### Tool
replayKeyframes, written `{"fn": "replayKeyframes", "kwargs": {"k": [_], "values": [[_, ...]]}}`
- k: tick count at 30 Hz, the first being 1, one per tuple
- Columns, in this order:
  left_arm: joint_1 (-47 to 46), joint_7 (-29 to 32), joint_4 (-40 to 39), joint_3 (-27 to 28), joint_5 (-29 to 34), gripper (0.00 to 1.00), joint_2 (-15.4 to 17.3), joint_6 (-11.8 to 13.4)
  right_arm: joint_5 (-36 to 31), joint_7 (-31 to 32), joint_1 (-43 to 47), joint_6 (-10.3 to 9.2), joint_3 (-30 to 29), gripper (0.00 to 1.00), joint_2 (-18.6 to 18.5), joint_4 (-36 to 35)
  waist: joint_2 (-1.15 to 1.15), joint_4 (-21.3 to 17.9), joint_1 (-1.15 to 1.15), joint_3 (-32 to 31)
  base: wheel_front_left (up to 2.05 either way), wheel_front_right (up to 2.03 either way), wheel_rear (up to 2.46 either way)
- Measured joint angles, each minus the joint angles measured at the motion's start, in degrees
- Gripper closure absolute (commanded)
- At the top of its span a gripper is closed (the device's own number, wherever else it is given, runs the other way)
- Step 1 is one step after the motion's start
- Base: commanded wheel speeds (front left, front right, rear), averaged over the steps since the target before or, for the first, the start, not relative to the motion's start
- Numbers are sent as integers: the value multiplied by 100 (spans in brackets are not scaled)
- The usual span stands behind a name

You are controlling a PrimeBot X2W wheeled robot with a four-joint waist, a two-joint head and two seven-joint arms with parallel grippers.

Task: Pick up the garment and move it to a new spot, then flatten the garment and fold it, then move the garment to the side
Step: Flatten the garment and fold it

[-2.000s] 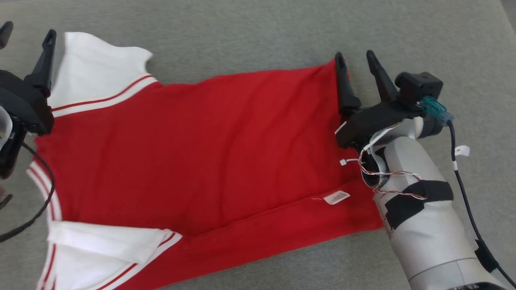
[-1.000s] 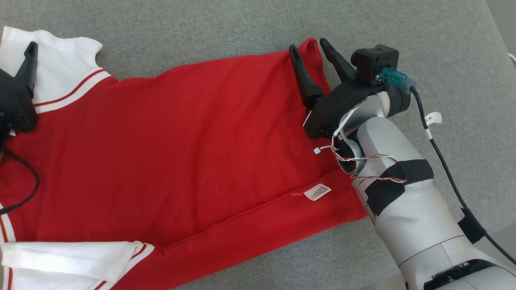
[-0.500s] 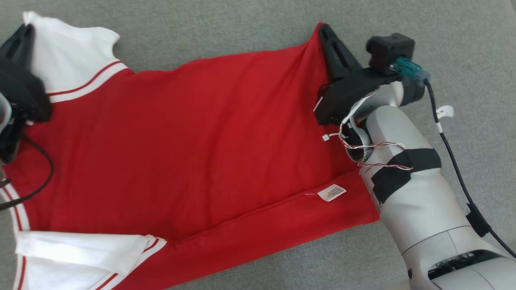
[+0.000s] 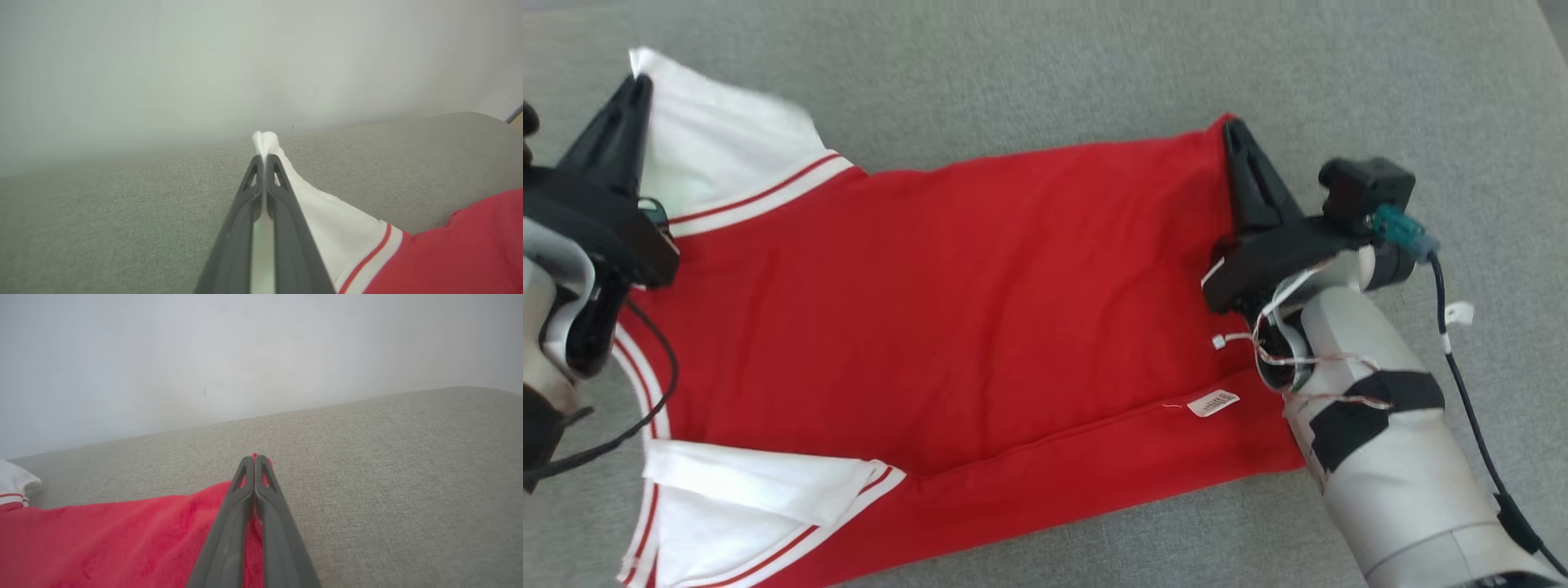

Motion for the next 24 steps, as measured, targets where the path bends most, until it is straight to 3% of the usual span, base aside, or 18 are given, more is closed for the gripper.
{"fn": "replayKeyframes", "kwargs": {"k": [5, 12, 24], "values": [[262, -40, -358, 190, -10, 100, 125, 0, 244, -24, 328, 0, 193, 100, -104, -321, 0, 67, -1, -265, 0, 0, 0], [1204, -55, -1413, 1013, 397, 100, 91, 0, 522, -32, 973, 0, 274, 100, -494, -793, -1, 228, -1, -548, 0, 0, 0], [3453, -56, -3036, 2502, 1317, 100, -514, 20, 733, -32, 1885, 0, 81, 100, -969, -1334, 0, 600, -1, -856, 0, 0, 0]]}}
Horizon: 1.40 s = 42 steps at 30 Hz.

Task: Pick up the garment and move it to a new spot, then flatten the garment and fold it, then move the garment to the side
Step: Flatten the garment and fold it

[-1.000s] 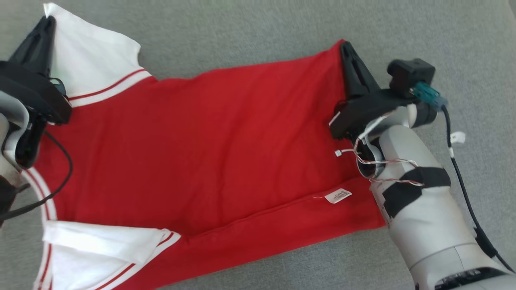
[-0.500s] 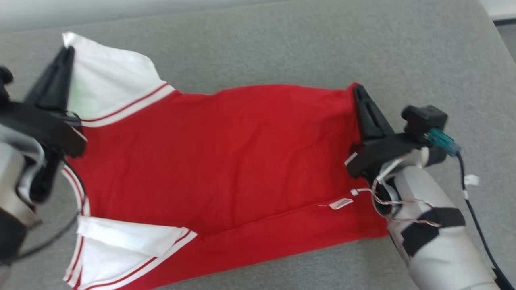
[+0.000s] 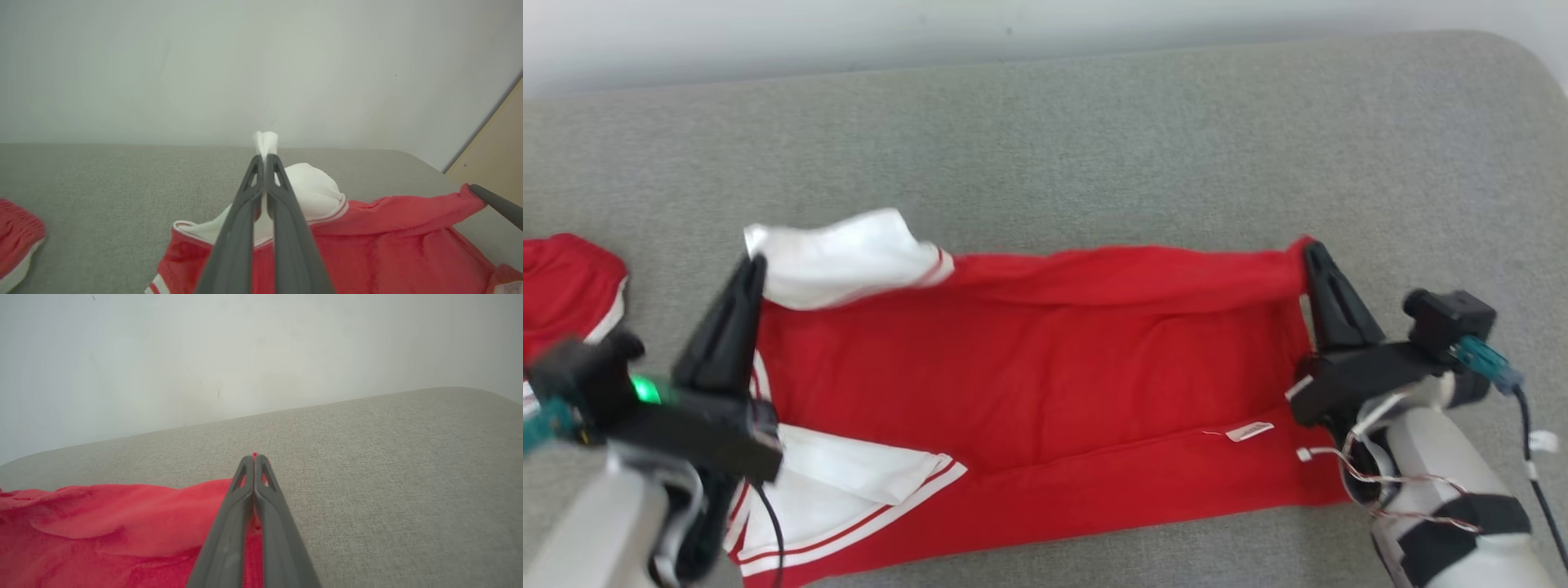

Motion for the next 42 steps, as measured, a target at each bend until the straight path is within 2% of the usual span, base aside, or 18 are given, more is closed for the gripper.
{"fn": "replayKeyframes", "kwargs": {"k": [3, 8, 19, 20, 21, 22, 23, 24, 25, 34, 42], "values": [[701, 0, -213, 408, 303, 100, -352, 2, 83, 0, 277, 0, -174, 100, -116, -147, 0, 101, 0, -64, 0, 0, 0], [1318, 0, -291, 714, 590, 100, -809, -5, 244, -1, 766, 0, -318, 100, -178, -553, 0, 219, 0, -171, 0, 0, 0], [2199, 0, -203, 1234, 934, 100, -1475, -9, 314, -1, 1510, 0, -532, 100, -169, -775, 0, 276, 0, -325, 0, 0, 0], [2257, 1, -181, 1262, 984, 100, -1522, -15, 314, -1, 1532, 0, -535, 93, -165, -761, 0, 275, 0, -333, 0, 0, 0], [2304, 0, -158, 1278, 998, 100, -1561, -15, 314, -1, 1540, 0, -532, 78, -159, -756, 0, 272, 0, -340, 0, 0, 0], [2349, 1, -125, 1282, 1016, 100, -1597, -15, 313, -1, 1540, 0, -532, 43, -146, -755, 0, 266, 0, -348, 0, 0, 0], [2384, 1, -101, 1298, 1080, 100, -1627, -15, 313, -1, 1540, 0, -546, 43, -135, -746, 0, 263, 0, -356, 0, 0, 0], [2404, 1, -81, 1365, 1182, 56, -1663, -15, 314, -1, 1541, 0, -560, 0, -121, -733, 0, 262, 1, -367, 0, 0, 0], [2415, 1, -81, 1433, 1306, 0, -1693, -15, 314, -1, 1551, 0, -595, 0, -104, -734, 0, 263, 1, -380, 0, 0, 0], [2647, 1, -402, 2292, 2220, 0, -2161, -16, 312, -2, 1621, 0, -604, 0, -136, -851, 0, 290, 1, -567, 0, 0, 0], [2861, 0, -770, 2956, 3197, 0, -2430, -16, 268, 159, 1443, 0, -401, 0, -264, 12, 0, 402, 1, -784, 0, 0, 0]]}}
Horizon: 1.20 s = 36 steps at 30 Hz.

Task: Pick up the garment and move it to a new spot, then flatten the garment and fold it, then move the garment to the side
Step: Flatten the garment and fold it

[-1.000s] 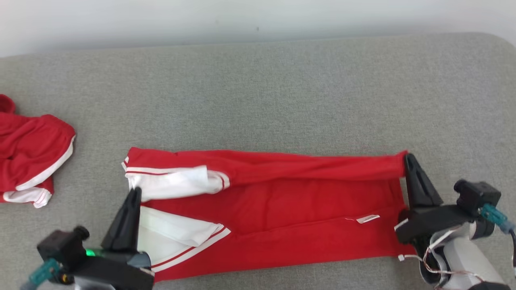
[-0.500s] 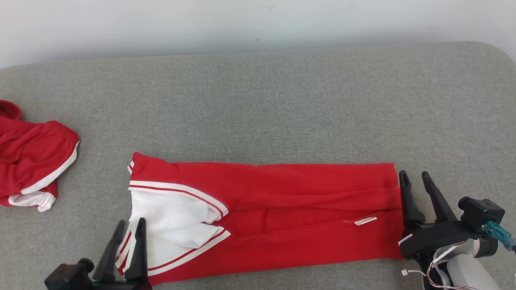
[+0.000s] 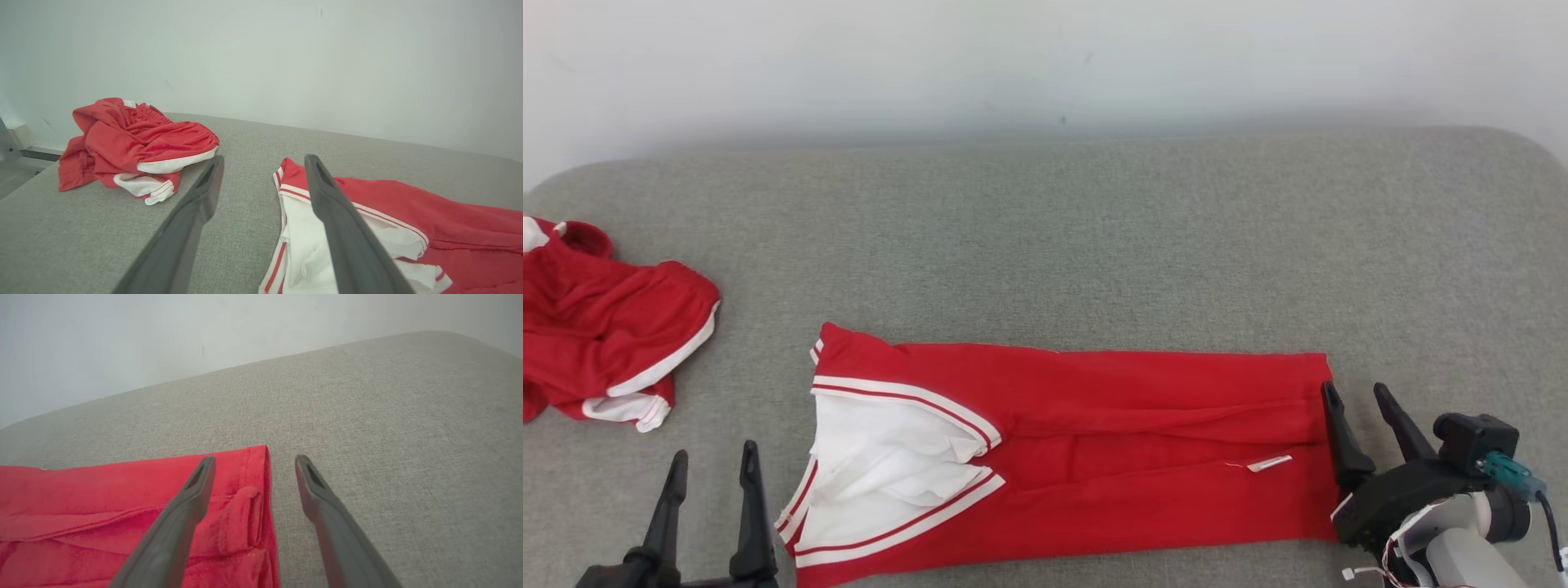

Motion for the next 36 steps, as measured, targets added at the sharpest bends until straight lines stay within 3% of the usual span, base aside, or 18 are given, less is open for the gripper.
{"fn": "replayKeyframes", "kwargs": {"k": [12, 14, 15, 16, 24, 36], "values": [[304, 0, 22, 321, 528, 0, -197, 0, -15, 382, -229, 0, 140, 0, 230, 1260, 1, 217, 0, -264, 0, 0, 0], [309, 0, 29, 308, 537, 0, -214, 0, -5, 434, -260, 0, 177, 40, 283, 1424, 0, 251, 0, -289, 0, 0, 0], [312, 0, 31, 318, 557, 0, -218, 0, 18, 432, -281, 0, 202, 75, 311, 1459, 0, 269, 0, -299, 0, 0, 0], [313, 0, 29, 320, 571, 0, -222, 0, 55, 433, -287, 0, 238, 100, 331, 1490, 0, 285, 0, -308, 0, 0, 0], [317, 0, 25, 337, 719, 0, -235, 0, 134, 115, -428, 0, 297, 100, 253, 1602, 0, 246, 1, -323, 0, 0, 0], [378, 0, 5, 409, 881, 0, -232, 0, 99, -119, -638, 0, -641, 100, -927, 1855, 1, 95, 1, -427, 0, 0, 0]]}}
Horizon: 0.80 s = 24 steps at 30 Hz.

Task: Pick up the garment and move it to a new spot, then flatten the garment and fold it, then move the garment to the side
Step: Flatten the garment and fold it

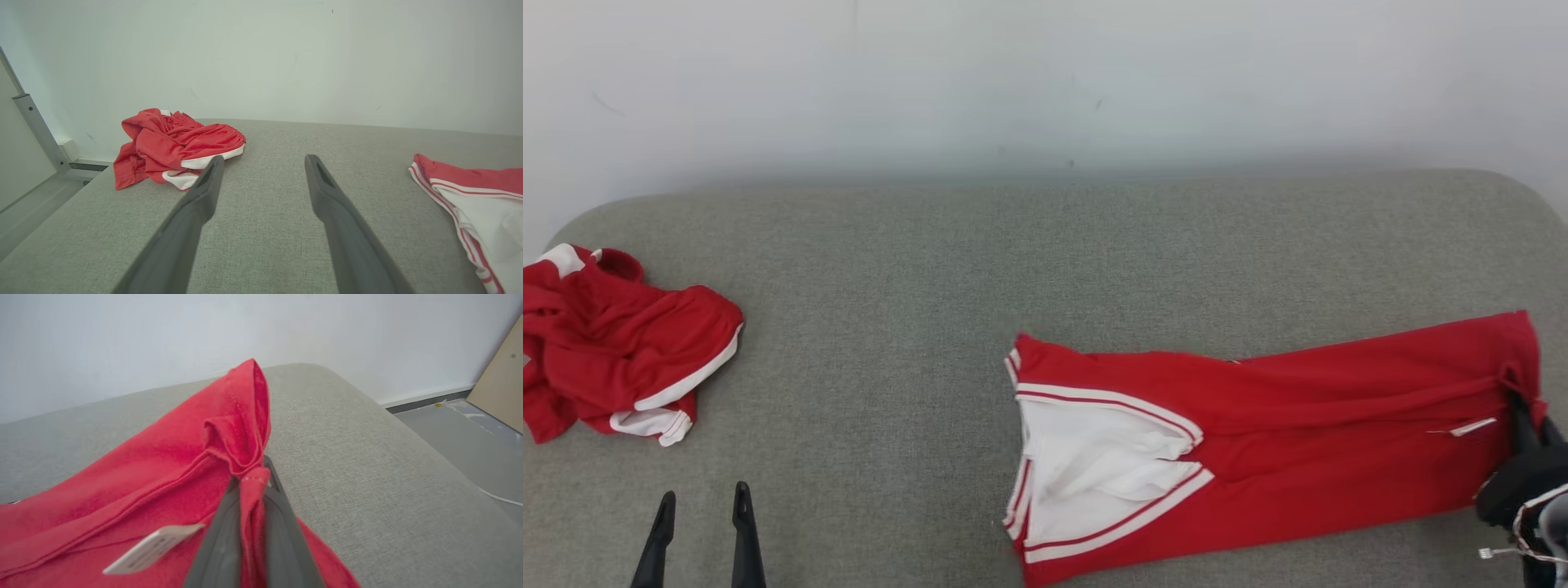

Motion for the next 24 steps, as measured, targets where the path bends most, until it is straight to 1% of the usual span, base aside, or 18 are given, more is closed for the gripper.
{"fn": "replayKeyframes", "kwargs": {"k": [3, 6, 14, 16, 17, 24], "values": [[23, 0, -21, 40, 0, 0, -2, 0, -55, -8, -19, 0, -58, 100, -108, -16, 0, -45, 0, -20, 0, 0, 0], [37, 0, -29, 49, -1, 0, -14, 0, -158, 0, -61, 0, 25, 100, 21, -209, 0, -94, 0, -34, 0, 0, 0], [55, 0, -9, 18, -1, 0, -45, 0, -314, 221, -73, 0, 590, 100, 845, -1080, 0, -122, 0, -76, 0, 0, 0], [54, 0, 7, -13, -2, 0, -49, 0, -336, 299, -47, 0, 748, 100, 1065, -1300, 0, -95, 0, -85, 0, 0, 0], [51, 0, 15, -52, -2, 0, -54, 0, -350, 360, -14, 0, 913, 100, 1282, -1510, 0, -56, 0, -93, 0, 0, 0], [37, 0, 45, -171, -20, 0, -57, 0, -404, 635, 98, 0, 1464, 100, 1929, -2024, 0, 128, 0, -110, 0, 0, 0]]}}
